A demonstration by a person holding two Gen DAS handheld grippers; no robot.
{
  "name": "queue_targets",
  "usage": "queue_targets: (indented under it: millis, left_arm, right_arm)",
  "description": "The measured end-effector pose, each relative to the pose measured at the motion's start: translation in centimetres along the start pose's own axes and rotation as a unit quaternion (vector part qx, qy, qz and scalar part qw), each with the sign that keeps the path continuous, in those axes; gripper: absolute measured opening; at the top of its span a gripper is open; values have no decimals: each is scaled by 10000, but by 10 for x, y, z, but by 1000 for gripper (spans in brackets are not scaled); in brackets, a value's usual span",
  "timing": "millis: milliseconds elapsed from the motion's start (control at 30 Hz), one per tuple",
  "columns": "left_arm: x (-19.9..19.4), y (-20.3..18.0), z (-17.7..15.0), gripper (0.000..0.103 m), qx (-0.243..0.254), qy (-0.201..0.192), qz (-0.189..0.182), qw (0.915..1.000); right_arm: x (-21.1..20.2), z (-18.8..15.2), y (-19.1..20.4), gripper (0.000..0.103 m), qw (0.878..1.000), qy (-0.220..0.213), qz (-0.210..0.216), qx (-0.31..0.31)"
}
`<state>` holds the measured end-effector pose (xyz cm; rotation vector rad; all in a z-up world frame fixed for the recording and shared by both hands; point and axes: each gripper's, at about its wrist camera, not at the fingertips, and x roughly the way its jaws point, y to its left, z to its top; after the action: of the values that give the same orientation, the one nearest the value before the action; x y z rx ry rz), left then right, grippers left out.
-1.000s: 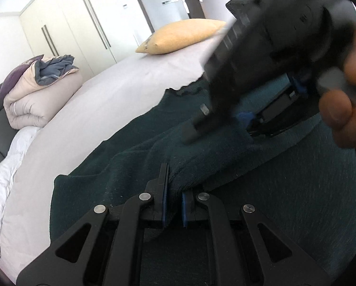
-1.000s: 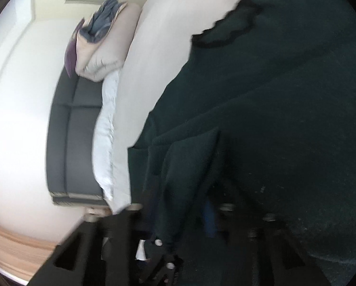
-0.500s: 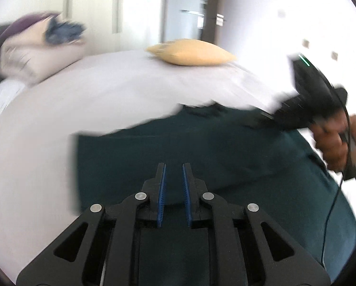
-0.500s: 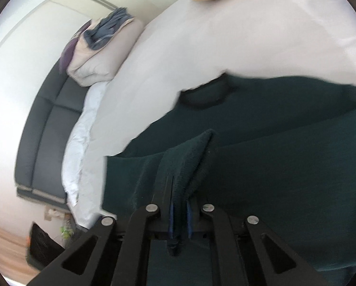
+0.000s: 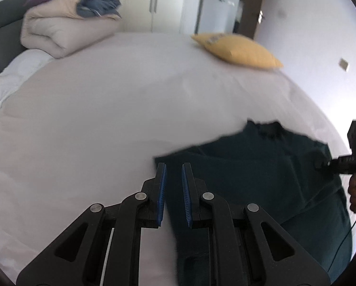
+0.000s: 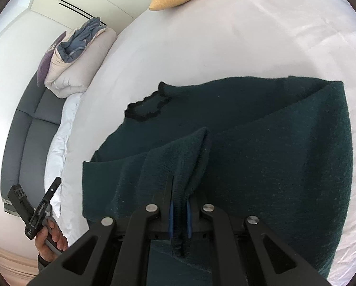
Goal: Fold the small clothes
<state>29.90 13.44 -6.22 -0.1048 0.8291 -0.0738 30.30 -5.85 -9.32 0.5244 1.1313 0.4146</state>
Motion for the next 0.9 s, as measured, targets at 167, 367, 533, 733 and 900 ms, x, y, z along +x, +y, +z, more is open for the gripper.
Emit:
queue_targets:
  millis: [167,367,533,733,900]
  left_arm:
    - [33,-11,-4,13,143,350,-5,9993]
    - [67,-17,-19,13,251,807,280,9960]
    - [70,-7,-23,13,112,841,52,9964]
    - [54,14,-10,13,-160,633,-129,9978]
    - [42,16,1,13,-115,538,-145,9984]
  right_arm:
    - [1,-5,-1,9,10000,41,-40,33]
    - [1,-13,-7,14,9997,122,70,175]
    - [-1,-21,-6,24,9996,134,201,166]
    - [-7,-18,-5,9,9999,67,-139,-57]
    - [-9,-18,-11,9,9999,39,-143,-29]
